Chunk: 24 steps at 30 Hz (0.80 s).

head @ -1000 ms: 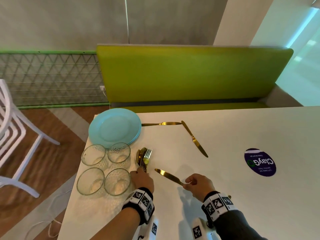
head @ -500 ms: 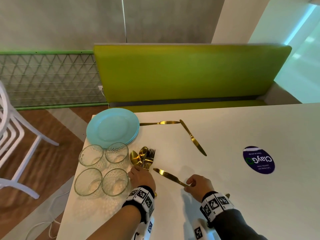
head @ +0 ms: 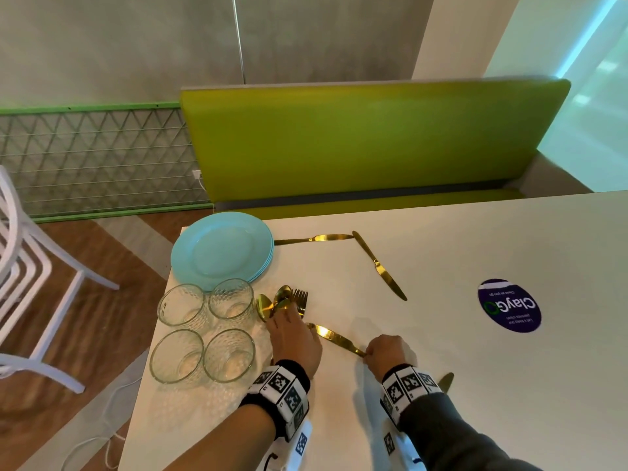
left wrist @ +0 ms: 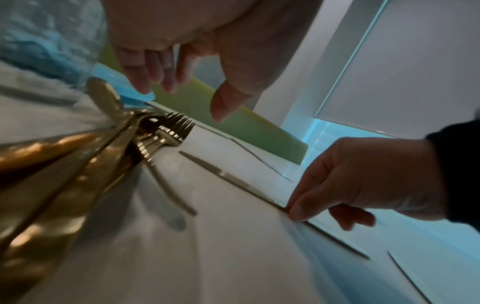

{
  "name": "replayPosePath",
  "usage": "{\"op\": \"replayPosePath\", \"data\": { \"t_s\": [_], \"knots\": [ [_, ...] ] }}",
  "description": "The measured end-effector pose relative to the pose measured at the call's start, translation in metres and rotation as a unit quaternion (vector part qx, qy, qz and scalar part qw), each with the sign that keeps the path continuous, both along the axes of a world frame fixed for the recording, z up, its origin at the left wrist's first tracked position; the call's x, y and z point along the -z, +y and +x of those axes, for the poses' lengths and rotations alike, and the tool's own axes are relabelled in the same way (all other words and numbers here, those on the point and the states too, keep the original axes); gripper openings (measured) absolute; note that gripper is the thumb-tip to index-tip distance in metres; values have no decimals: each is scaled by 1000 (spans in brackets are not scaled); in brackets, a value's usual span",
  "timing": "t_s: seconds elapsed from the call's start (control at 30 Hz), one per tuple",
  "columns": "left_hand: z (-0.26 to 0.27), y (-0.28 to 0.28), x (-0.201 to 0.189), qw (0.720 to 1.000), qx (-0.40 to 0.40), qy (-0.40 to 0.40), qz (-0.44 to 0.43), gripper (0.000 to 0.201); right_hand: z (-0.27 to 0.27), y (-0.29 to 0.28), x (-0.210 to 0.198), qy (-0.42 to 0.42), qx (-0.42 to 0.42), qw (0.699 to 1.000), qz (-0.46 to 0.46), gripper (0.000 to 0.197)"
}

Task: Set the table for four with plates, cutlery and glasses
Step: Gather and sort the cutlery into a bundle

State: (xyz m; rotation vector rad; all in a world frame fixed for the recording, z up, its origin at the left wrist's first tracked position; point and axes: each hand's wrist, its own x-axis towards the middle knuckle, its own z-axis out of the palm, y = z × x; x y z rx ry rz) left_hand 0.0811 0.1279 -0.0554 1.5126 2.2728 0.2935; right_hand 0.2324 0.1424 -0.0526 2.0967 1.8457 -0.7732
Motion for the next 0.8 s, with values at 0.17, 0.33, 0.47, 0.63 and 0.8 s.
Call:
{"op": "replayPosePath", "data": {
  "t_s": [0.17, 0.33, 0.47, 0.63, 0.8],
  "knots": [
    [-1, 8, -2, 995, 43, -81, 35, 42, -5, 3, 0, -46, -68, 997, -8, 27],
    [0, 8, -9, 985, 85, -143, 35, 30, -1, 7, -8, -41, -44, 998, 1, 28],
    [5, 3, -16, 969, 99, -228, -9, 26, 9, 9, -21, 81, 62, 994, 35, 24],
    [23, -9, -25, 914, 84, -391, -72, 20, 15, -11, -43, 356, 202, 911, 39, 16],
    [38, -16, -40, 865, 90, -483, -101, 16, 10, -35, -50, 378, 203, 901, 65, 19]
  ]
}}
